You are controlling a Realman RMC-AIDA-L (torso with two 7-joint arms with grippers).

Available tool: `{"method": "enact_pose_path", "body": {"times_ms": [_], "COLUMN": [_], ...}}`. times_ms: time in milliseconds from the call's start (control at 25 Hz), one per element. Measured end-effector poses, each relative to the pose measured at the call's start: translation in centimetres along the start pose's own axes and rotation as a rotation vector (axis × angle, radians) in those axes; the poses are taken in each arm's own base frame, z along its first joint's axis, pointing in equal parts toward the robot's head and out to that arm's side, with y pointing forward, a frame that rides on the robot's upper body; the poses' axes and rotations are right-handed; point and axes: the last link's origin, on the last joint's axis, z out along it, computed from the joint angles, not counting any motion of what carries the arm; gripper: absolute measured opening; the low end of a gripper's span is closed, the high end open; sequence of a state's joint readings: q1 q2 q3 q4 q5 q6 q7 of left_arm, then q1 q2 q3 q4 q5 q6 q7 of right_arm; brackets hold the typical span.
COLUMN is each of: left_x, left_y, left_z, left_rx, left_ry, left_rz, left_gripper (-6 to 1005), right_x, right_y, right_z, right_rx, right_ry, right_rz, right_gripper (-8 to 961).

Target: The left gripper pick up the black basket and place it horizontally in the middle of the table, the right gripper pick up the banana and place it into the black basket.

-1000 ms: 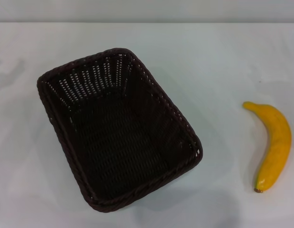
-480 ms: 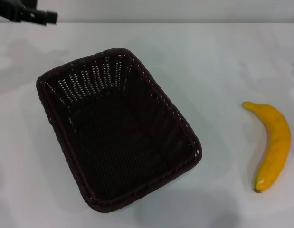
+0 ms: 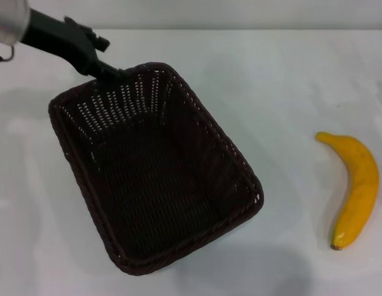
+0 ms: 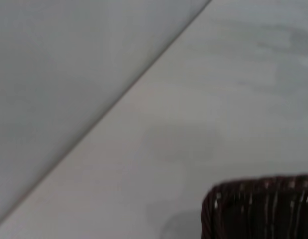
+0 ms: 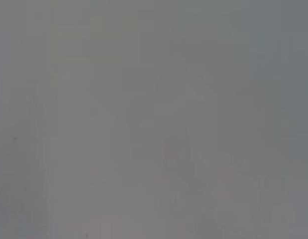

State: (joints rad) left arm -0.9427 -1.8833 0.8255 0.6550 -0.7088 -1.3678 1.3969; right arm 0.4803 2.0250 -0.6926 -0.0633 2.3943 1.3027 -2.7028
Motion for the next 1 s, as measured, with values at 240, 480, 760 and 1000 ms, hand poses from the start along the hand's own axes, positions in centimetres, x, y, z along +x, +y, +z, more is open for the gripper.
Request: {"method": "enact_pose_path", "body": {"times_ms": [240,480,760,1000], "left_x": [-1.3,-1.7,-2.5,-2.5], "left_y": [1.4,1.7,1.1,1.4], "left_z": [3.3,3.9,3.8,3.7], "left_rx": [-0.006,-0.006,0.044,0.023], "left_ry": [-0.078,-0.083,-0.068,-0.082], "left_rz": [-0.005,-0.032,-0.098,-0.121], "left_gripper": [882,881,827,609], "right_x": [-0.2,-0.3,-0.1,-0.1], "right_y": [0.1,0.3,0.1,0.1], "right_z": [0.1,0.3,0.0,0.0], "right_rx": [-0.004,-0.012,-0.003,-0.002], "right_ry": [-0.013,-0.015,-0.008,-0.008], "right_rz": [0.001,0.000,0.005,0.005], "right_gripper": [824,824,823,823]}}
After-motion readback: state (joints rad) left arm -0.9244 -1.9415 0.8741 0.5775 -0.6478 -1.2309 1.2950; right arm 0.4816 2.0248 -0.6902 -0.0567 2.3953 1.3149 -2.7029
